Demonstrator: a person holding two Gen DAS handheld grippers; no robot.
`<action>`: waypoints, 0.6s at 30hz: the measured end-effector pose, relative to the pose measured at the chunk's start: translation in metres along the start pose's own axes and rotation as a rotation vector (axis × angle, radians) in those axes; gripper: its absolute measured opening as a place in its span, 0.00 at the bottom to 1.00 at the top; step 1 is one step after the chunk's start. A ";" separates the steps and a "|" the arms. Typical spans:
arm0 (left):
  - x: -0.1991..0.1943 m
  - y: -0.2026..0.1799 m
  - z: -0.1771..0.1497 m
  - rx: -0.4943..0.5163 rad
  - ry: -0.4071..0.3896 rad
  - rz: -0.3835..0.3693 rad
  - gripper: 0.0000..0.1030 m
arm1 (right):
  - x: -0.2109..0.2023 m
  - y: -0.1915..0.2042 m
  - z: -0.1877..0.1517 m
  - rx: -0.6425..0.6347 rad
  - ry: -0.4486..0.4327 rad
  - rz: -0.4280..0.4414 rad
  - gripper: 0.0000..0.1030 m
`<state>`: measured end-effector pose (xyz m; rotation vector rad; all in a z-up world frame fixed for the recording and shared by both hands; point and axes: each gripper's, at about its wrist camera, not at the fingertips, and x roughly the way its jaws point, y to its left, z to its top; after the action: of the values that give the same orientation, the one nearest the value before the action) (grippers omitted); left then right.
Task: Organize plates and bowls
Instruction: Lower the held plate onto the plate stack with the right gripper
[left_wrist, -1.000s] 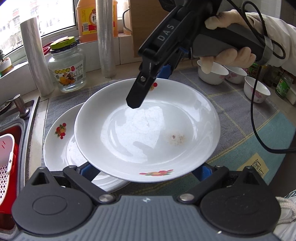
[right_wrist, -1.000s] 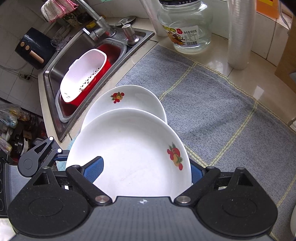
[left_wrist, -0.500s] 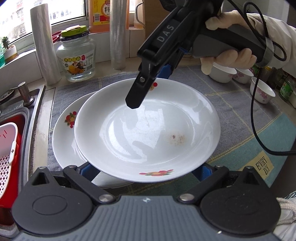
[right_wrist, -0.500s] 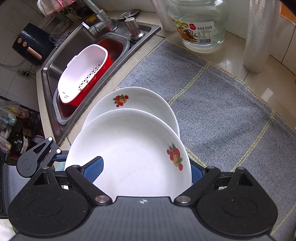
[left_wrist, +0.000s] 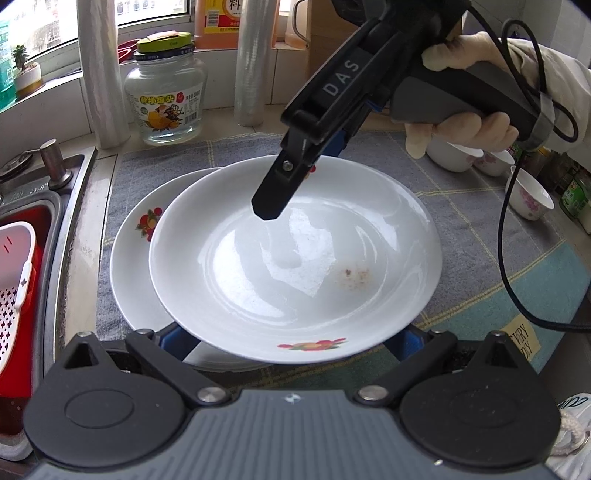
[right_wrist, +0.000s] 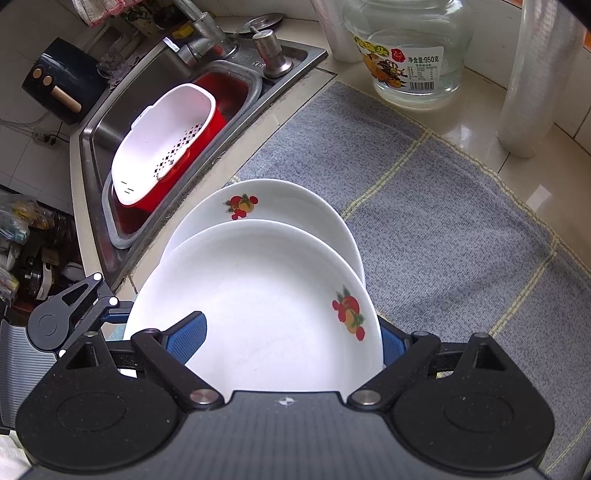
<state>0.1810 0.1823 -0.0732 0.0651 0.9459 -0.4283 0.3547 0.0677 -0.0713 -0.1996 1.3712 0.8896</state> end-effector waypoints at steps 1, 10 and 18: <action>0.000 0.001 0.001 -0.007 0.006 -0.005 0.98 | 0.001 0.000 0.001 -0.001 0.003 0.000 0.93; 0.001 0.010 0.008 -0.044 0.058 -0.037 0.98 | 0.010 0.001 0.005 -0.005 0.027 -0.013 0.93; 0.006 0.017 0.010 -0.060 0.084 -0.042 0.97 | 0.015 0.004 0.008 -0.004 0.047 -0.025 0.94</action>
<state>0.1985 0.1936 -0.0748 0.0088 1.0439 -0.4384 0.3574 0.0813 -0.0817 -0.2415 1.4078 0.8720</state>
